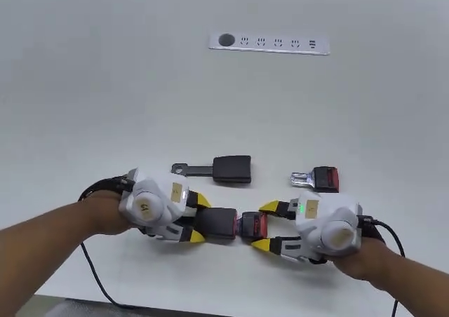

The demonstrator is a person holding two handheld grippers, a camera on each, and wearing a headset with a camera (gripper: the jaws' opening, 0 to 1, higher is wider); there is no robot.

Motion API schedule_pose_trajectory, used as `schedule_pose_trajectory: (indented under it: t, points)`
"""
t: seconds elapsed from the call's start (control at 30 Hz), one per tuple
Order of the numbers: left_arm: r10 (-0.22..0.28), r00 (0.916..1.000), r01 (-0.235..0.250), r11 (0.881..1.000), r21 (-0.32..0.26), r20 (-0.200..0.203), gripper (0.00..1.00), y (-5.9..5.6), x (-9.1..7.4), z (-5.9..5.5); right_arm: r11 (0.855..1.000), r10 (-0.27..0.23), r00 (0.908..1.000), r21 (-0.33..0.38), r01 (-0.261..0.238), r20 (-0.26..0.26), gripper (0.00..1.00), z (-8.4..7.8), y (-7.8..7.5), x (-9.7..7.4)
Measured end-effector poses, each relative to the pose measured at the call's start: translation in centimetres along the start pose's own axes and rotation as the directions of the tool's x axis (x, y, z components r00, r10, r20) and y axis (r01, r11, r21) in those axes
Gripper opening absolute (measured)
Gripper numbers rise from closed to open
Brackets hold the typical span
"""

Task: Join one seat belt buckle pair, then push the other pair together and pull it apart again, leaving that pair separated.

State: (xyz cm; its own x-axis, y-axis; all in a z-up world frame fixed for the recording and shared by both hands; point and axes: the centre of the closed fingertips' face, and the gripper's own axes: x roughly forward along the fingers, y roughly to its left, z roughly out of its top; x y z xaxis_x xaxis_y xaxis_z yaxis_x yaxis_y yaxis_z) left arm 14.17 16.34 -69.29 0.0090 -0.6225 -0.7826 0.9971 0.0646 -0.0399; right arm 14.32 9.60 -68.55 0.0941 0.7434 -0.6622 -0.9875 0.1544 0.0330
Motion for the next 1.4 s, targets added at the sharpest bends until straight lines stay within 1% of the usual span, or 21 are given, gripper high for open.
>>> schedule_pose_trajectory:
  t: [0.07,0.1,0.13,0.17,0.2,0.23,0.27,0.3,0.4,0.47,0.53,0.63,0.7,0.8,0.87,0.97,1.03,1.07,1.13,1.33,1.4]
  points:
    - [0.013,0.9998,-0.014,1.0,-0.028,-0.015,0.33,0.0,0.0,0.1,1.0,-0.01,0.9998,-0.011,0.01,-0.014,0.34,0.1,-0.1,-0.1]
    - [0.018,0.9997,-0.019,0.998,-0.061,-0.016,0.33,0.0,-0.1,0.1,1.0,-0.015,0.9998,-0.01,0.015,-0.016,0.34,0.2,-0.1,-0.1]
    - [0.023,0.9996,-0.025,0.997,-0.078,-0.016,0.34,0.1,-0.2,0.1,1.0,-0.028,0.9995,-0.003,0.027,-0.018,0.34,0.3,-0.2,-0.2]
    - [0.042,0.999,-0.044,0.994,-0.101,-0.017,0.35,0.3,-0.2,0.1,0.999,-0.047,0.9987,-0.002,0.047,-0.019,0.35,0.4,-0.4,-0.3]
    - [0.051,0.9986,-0.052,0.993,-0.102,-0.013,0.38,0.3,-0.3,0.2,0.995,-0.093,0.9956,0.031,0.093,0.009,0.38,0.9,-1.0,-0.5]
    - [0.055,0.9985,-0.055,0.993,-0.108,-0.003,0.44,0.3,-0.5,0.5,0.995,-0.082,0.996,0.056,0.08,0.034,0.43,1.3,-0.9,-0.7]
    - [0.057,0.9982,-0.054,0.99,-0.131,0.017,0.49,0.3,-0.7,0.9,0.992,-0.08,0.9941,0.108,0.071,0.074,0.5,2.0,-0.9,-0.9]
    - [0.058,0.998,-0.054,0.988,-0.141,0.025,0.53,0.3,-0.8,1.0,0.99,-0.092,0.9915,0.111,0.081,0.093,0.54,2.4,-1.3,-1.1]
    - [0.078,0.9959,-0.07,0.984,-0.163,0.045,0.58,0.6,-1.4,1.6,0.989,-0.104,0.9899,0.116,0.092,0.097,0.61,2.5,-1.8,-1.6]
    - [0.086,0.995,-0.076,0.981,-0.177,0.05,0.68,0.8,-1.5,1.8,0.989,-0.109,0.9882,0.116,0.096,0.108,0.66,2.7,-1.9,-1.9]
    - [0.097,0.994,-0.086,0.98,-0.178,0.051,0.76,1.0,-1.7,2.0,0.988,-0.117,0.9868,0.114,0.104,0.112,0.68,2.7,-2.1,-2.2]
    - [0.113,0.9924,-0.103,0.98,-0.172,0.049,0.75,1.2,-2.2,2.4,0.987,-0.129,0.9844,0.115,0.115,0.12,0.67,2.8,-2.6,-3.0]
    - [0.118,0.9917,-0.107,0.978,-0.179,0.051,0.76,1.3,-2.5,2.8,0.985,-0.136,0.9824,0.121,0.121,0.128,0.68,2.9,-2.8,-3.5]
    - [0.137,0.9896,-0.128,0.977,-0.168,0.044,0.78,1.6,-2.9,3.0,0.983,-0.154,0.9787,0.121,0.138,0.135,0.69,2.9,-3.3,-4.5]
    - [0.141,0.9888,-0.131,0.975,-0.181,0.048,0.79,1.7,-3.2,3.5,0.981,-0.162,0.9755,0.131,0.143,0.149,0.72,2.9,-3.7,-5.2]
    - [0.157,0.9866,-0.147,0.974,-0.174,0.044,0.79,2.2,-3.7,3.8,0.979,-0.177,0.9729,0.131,0.159,0.148,0.74,2.5,-4.5,-6.2]
    - [0.171,0.984,-0.16,0.971,-0.178,0.048,0.8,2.7,-4.2,4.1,0.976,-0.186,0.9706,0.143,0.165,0.152,0.75,2.4,-5.0,-7.0]
    - [0.178,0.9826,-0.166,0.969,-0.181,0.052,0.8,2.9,-4.5,4.3,0.974,-0.191,0.9691,0.156,0.167,0.156,0.76,1.8,-5.6,-7.3]
    - [0.195,0.9792,-0.182,0.968,-0.17,0.057,0.8,3.6,-5.0,4.6,0.971,-0.206,0.9674,0.149,0.185,0.147,0.78,1.4,-6.2,-7.9]
    - [0.222,0.9736,-0.21,0.962,-0.176,0.053,0.8,5.5,-6.0,4.8,0.968,-0.223,0.9654,0.15,0.202,0.135,0.8,0.9,-7.8,-9.6]
    - [0.228,0.9721,-0.215,0.961,-0.174,0.056,0.8,6.1,-6.2,5.0,0.965,-0.233,0.9633,0.151,0.212,0.134,0.8,0.6,-8.7,-10.1]
